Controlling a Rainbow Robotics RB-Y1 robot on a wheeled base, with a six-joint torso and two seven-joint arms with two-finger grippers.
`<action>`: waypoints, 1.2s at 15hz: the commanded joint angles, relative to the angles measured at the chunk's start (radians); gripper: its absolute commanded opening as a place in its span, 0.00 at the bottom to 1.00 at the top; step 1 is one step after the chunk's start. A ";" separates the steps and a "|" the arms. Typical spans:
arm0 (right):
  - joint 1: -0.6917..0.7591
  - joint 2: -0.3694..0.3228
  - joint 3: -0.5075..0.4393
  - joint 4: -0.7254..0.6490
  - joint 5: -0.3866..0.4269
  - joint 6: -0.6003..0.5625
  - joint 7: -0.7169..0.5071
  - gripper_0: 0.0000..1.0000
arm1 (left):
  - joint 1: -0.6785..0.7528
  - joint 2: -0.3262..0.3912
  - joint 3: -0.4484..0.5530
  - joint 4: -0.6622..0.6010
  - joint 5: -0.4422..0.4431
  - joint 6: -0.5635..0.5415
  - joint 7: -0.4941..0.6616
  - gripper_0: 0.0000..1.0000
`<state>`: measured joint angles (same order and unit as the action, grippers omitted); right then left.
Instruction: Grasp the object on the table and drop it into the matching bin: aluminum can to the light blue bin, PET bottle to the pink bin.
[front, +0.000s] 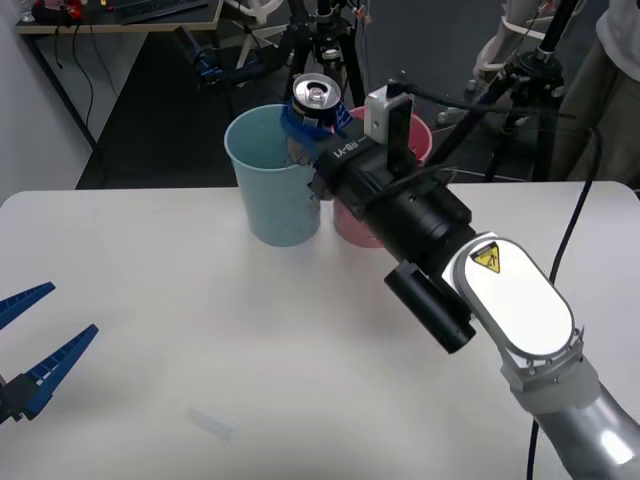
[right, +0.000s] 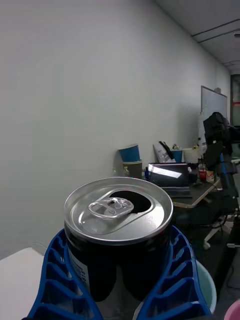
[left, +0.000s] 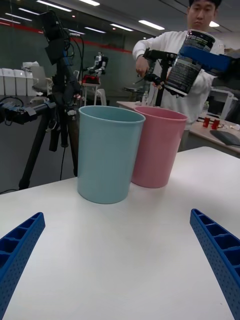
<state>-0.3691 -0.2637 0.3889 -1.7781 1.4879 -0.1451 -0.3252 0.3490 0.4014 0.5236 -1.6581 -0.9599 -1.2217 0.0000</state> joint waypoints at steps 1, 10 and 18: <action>-0.105 0.012 -0.004 0.109 -0.008 0.035 -0.015 0.00 | 0.000 0.000 0.000 0.000 0.000 0.000 0.000 1.00; -0.363 0.103 -0.012 0.482 -0.008 0.079 -0.018 0.00 | 0.000 0.000 0.000 0.000 0.000 0.000 0.000 1.00; -0.487 0.142 -0.012 0.672 -0.015 0.099 -0.023 0.00 | 0.000 0.000 0.000 0.000 0.000 0.000 0.000 1.00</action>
<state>-0.8531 -0.1236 0.3774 -1.1125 1.4729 -0.0462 -0.3480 0.3491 0.4014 0.5236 -1.6581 -0.9599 -1.2217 0.0000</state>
